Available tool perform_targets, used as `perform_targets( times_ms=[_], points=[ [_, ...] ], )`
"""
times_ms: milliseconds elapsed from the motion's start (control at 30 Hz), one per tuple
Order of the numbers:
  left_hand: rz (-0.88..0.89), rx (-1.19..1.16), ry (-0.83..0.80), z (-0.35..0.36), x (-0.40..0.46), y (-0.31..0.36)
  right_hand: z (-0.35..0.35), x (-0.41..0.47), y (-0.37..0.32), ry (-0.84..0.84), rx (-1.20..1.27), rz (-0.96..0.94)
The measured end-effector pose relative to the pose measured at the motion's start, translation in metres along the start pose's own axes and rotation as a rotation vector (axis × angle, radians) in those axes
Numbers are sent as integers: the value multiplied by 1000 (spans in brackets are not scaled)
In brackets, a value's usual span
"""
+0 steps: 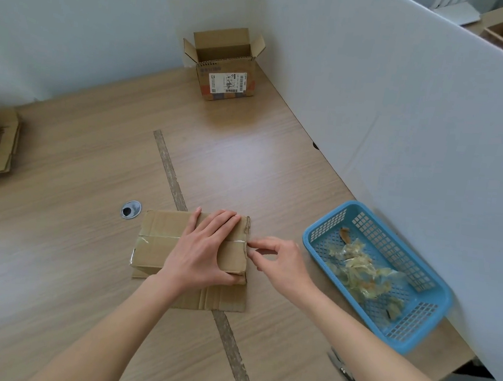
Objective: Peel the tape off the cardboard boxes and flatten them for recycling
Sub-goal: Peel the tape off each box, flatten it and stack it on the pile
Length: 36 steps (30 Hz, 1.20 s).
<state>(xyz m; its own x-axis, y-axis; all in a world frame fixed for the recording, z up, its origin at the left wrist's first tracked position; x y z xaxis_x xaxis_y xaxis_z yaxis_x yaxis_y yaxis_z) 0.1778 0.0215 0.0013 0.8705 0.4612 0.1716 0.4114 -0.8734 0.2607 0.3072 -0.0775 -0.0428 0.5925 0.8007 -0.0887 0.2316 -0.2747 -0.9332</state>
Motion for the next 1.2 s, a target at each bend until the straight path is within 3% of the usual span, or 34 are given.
perform_targets(
  times_ms=[400, 567, 800, 1200],
  points=[
    [-6, 3, 5, -1, 1, 1, 1, -2, 6, -6, 34, 28],
    [-10, -8, 24, -3, 0, 1, 0, -6, 4, 74, 97, 27],
    [-11, 2, 9, -1, 0, 1, -1, 0, 5, 30, 36, 32],
    [-19, 1, 20, -2, 0, 0, -1, 4, -10, 146, -222, -190]
  ],
)
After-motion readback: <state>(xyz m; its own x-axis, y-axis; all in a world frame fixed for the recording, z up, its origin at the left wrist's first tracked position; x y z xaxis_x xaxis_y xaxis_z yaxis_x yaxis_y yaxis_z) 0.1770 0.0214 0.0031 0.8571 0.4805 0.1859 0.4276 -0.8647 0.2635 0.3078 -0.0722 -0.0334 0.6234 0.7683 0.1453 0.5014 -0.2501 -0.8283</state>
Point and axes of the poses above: each hand's wrist, its own x-axis towards the middle knuckle, its own z-axis out of the palm, y = z × x, the point moved 8 cm from there along x, towards the middle knuckle, and after that the axes turned 7 degrees about y, right-handed, at the moved point
